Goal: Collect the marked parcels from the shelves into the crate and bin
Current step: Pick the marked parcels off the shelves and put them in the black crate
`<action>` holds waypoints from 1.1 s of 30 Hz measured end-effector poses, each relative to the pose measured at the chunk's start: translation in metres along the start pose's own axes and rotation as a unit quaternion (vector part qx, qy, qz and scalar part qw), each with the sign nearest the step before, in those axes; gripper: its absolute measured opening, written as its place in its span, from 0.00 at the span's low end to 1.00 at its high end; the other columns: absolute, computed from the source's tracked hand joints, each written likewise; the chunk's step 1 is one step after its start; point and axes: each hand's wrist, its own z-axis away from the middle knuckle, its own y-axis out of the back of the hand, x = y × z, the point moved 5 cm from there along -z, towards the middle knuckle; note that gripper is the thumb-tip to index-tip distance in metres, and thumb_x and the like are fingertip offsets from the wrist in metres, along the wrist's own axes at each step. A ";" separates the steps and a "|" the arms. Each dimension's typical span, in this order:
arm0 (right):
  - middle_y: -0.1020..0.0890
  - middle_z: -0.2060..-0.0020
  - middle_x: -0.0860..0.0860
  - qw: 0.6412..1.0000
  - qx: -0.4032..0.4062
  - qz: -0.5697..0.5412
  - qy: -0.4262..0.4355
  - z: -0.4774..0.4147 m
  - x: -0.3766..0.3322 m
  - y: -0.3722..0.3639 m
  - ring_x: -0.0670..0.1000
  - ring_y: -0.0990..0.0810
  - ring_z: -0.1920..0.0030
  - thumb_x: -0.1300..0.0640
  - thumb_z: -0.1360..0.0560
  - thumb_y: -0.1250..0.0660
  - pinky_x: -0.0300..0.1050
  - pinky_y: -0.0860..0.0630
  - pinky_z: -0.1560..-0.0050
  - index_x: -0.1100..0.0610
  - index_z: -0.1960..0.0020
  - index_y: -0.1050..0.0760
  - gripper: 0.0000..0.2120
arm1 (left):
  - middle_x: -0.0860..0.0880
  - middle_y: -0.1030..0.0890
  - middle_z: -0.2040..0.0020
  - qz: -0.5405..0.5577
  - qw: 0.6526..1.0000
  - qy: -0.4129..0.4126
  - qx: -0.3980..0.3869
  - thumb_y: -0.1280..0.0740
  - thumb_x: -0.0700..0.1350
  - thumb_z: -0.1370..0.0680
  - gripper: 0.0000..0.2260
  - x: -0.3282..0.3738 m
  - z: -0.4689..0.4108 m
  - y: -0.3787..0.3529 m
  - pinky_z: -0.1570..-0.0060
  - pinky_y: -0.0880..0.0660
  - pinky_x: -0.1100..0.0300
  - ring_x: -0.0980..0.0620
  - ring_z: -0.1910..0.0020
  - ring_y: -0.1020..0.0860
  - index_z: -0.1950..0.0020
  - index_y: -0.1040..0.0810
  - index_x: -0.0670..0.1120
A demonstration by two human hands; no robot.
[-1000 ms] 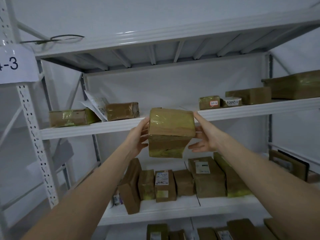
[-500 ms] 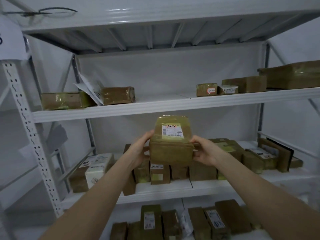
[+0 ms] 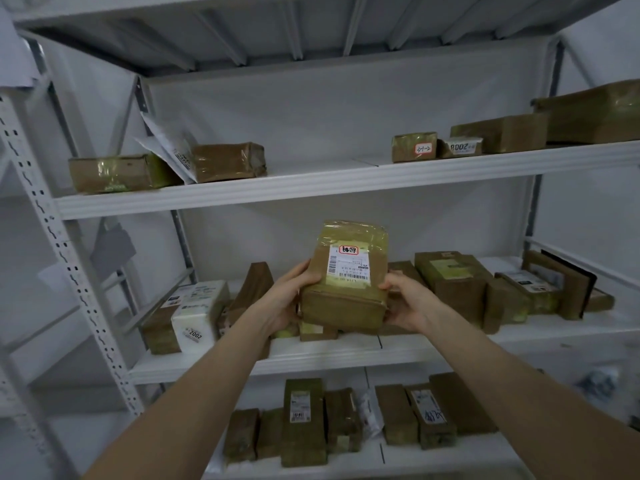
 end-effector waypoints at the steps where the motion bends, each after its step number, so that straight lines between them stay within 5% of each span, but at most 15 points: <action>1: 0.20 0.44 0.58 1.000 0.003 -0.013 -0.007 -0.001 0.001 0.000 0.59 0.22 0.42 0.66 0.27 0.37 0.60 0.25 0.44 0.56 0.45 0.25 0.13 | 0.49 0.21 0.38 0.006 1.000 0.006 0.003 0.31 0.53 0.26 0.22 -0.002 0.000 0.000 0.48 0.24 0.48 0.46 0.40 0.24 0.32 0.27 0.57; 7: 0.20 0.45 0.59 0.990 0.018 -0.140 -0.001 -0.006 0.003 -0.006 0.61 0.20 0.45 0.66 0.25 0.36 0.64 0.22 0.49 0.55 0.42 0.26 0.13 | 0.46 0.26 0.33 0.088 0.994 0.061 0.018 0.24 0.69 0.42 0.44 -0.029 -0.005 -0.004 0.36 0.33 0.35 0.42 0.35 0.27 0.31 0.28 0.49; 10: 0.19 0.47 0.58 0.990 0.028 -0.131 0.037 -0.008 0.004 -0.018 0.59 0.19 0.48 0.67 0.24 0.36 0.61 0.20 0.55 0.53 0.38 0.27 0.17 | 0.44 0.22 0.38 0.075 0.995 0.058 0.023 0.22 0.66 0.44 0.40 -0.032 -0.001 -0.029 0.40 0.29 0.35 0.41 0.40 0.23 0.36 0.24 0.50; 13: 0.18 0.48 0.55 0.994 0.033 -0.084 0.060 -0.010 0.009 -0.029 0.56 0.19 0.49 0.68 0.26 0.34 0.55 0.19 0.52 0.50 0.36 0.28 0.22 | 0.43 0.22 0.40 0.099 0.992 0.062 0.055 0.22 0.57 0.35 0.31 -0.032 0.001 -0.048 0.44 0.27 0.32 0.41 0.42 0.23 0.36 0.25 0.50; 16: 0.19 0.47 0.52 0.994 0.075 0.070 0.042 -0.007 0.011 -0.019 0.53 0.21 0.48 0.63 0.28 0.29 0.47 0.24 0.51 0.54 0.38 0.27 0.19 | 0.43 0.20 0.43 0.101 0.988 0.065 0.101 0.22 0.48 0.35 0.31 -0.030 -0.001 -0.037 0.51 0.24 0.32 0.41 0.45 0.22 0.34 0.27 0.49; 18: 0.21 0.45 0.51 0.951 0.170 0.238 0.100 -0.006 -0.004 0.006 0.52 0.24 0.49 0.55 0.29 0.26 0.45 0.28 0.52 0.54 0.41 0.26 0.19 | 0.44 0.22 0.42 0.070 0.987 0.076 0.121 0.23 0.46 0.34 0.30 -0.028 0.001 -0.019 0.51 0.24 0.34 0.41 0.45 0.23 0.34 0.30 0.49; 20: 0.24 0.45 0.51 0.860 0.252 0.407 0.178 0.001 -0.027 0.023 0.52 0.24 0.50 0.48 0.31 0.26 0.45 0.27 0.54 0.52 0.43 0.27 0.19 | 0.43 0.23 0.43 0.024 0.989 0.085 0.116 0.26 0.44 0.30 0.24 -0.022 0.004 -0.002 0.47 0.24 0.37 0.42 0.46 0.23 0.36 0.29 0.48; 23: 0.28 0.38 0.51 0.787 0.201 0.534 0.236 -0.001 -0.043 0.022 0.53 0.26 0.40 0.45 0.33 0.25 0.50 0.25 0.45 0.49 0.37 0.29 0.27 | 0.42 0.22 0.41 -0.066 0.991 0.092 0.072 0.27 0.44 0.29 0.20 -0.011 0.005 0.014 0.48 0.23 0.39 0.41 0.44 0.22 0.38 0.25 0.50; 26: 0.28 0.33 0.51 0.810 0.059 0.562 0.158 -0.011 -0.030 0.015 0.54 0.27 0.36 0.46 0.34 0.23 0.52 0.26 0.39 0.50 0.27 0.37 0.39 | 0.45 0.20 0.44 -0.113 0.989 0.090 0.041 0.27 0.47 0.30 0.23 0.000 0.004 0.009 0.55 0.20 0.47 0.45 0.47 0.20 0.36 0.25 0.52; 28: 0.22 0.38 0.51 0.855 -0.003 0.508 0.108 -0.010 -0.016 0.015 0.52 0.21 0.43 0.47 0.32 0.24 0.50 0.25 0.40 0.51 0.33 0.30 0.31 | 0.47 0.18 0.48 -0.112 0.990 0.061 0.055 0.29 0.47 0.27 0.21 0.009 0.006 0.000 0.57 0.21 0.51 0.48 0.51 0.20 0.35 0.25 0.51; 30: 0.20 0.42 0.51 0.892 0.007 0.441 0.099 -0.011 -0.004 0.021 0.52 0.21 0.45 0.48 0.32 0.24 0.53 0.25 0.40 0.52 0.35 0.28 0.27 | 0.46 0.21 0.42 -0.058 0.992 0.018 0.114 0.27 0.48 0.28 0.29 0.010 0.001 0.000 0.50 0.22 0.48 0.47 0.48 0.21 0.29 0.31 0.49; 33: 0.23 0.36 0.53 0.938 0.038 0.333 0.088 -0.017 0.014 0.024 0.55 0.24 0.38 0.43 0.37 0.22 0.59 0.28 0.36 0.54 0.28 0.34 0.42 | 0.42 0.26 0.34 0.070 0.984 -0.026 0.160 0.25 0.47 0.30 0.40 0.001 -0.003 -0.008 0.42 0.25 0.45 0.43 0.40 0.24 0.24 0.41 0.44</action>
